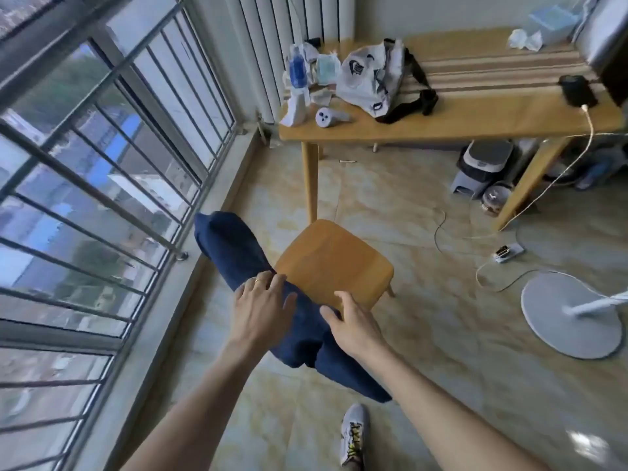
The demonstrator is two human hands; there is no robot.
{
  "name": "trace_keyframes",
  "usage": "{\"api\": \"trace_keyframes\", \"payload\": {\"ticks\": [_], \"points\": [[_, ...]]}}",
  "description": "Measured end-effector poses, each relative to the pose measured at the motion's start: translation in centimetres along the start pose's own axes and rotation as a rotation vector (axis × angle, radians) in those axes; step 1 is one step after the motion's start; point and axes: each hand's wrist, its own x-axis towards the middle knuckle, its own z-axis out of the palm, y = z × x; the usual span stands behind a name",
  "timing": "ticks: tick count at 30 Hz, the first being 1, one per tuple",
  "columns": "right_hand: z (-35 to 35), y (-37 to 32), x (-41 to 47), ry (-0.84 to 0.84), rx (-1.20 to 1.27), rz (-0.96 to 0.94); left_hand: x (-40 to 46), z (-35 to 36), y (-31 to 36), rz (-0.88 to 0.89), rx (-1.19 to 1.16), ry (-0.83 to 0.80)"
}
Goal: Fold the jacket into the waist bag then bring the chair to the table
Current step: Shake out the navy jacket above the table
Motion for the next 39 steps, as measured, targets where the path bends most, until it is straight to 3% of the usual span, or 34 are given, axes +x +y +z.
{"api": "trace_keyframes", "payload": {"ticks": [4, 7, 11, 17, 21, 25, 29, 31, 34, 37, 39], "points": [[2.4, -0.2, 4.3, -0.075, 0.146, 0.249, 3.8, 2.7, -1.5, -0.013, -0.022, -0.05], [2.8, 0.3, 5.7, 0.007, 0.198, 0.319, 4.8, 3.8, -1.8, -0.006, -0.065, -0.078], [-0.9, -1.7, 5.6, 0.073, 0.405, 0.18, 6.1, 2.9, -1.7, 0.025, -0.102, -0.042], [-11.4, -5.1, -0.6, -0.046, 0.577, -0.103, 7.9, -0.8, 1.5, 0.169, -0.169, 0.023], [-18.3, -4.4, -6.5, -0.028, 0.621, -0.216, 8.0, -2.9, 6.1, 0.405, -0.017, -0.121], [-25.2, -1.3, -11.7, 0.007, 0.614, -0.233, 6.0, -4.3, 12.6, 0.399, -0.009, -0.224], [-31.9, 2.7, -15.6, -0.145, 0.289, -0.078, 2.8, -7.4, 19.6, 0.474, -0.253, 0.026], [-34.4, 4.6, -16.0, -0.116, 0.092, 0.003, 0.7, -9.8, 23.4, 0.602, -0.306, 0.158], [-37.7, 6.7, -14.7, 0.042, -0.08, -0.153, -2.6, -13.5, 29.1, 0.793, -0.274, 0.326], [-40.8, 7.6, -13.0, -0.097, -0.086, -0.294, -4.6, -15.6, 33.9, 0.881, -0.33, 0.379], [-42.7, 7.9, -12.6, -0.09, -0.063, -0.359, -5.0, -16.4, 36.2, 0.851, -0.367, 0.41]]}}
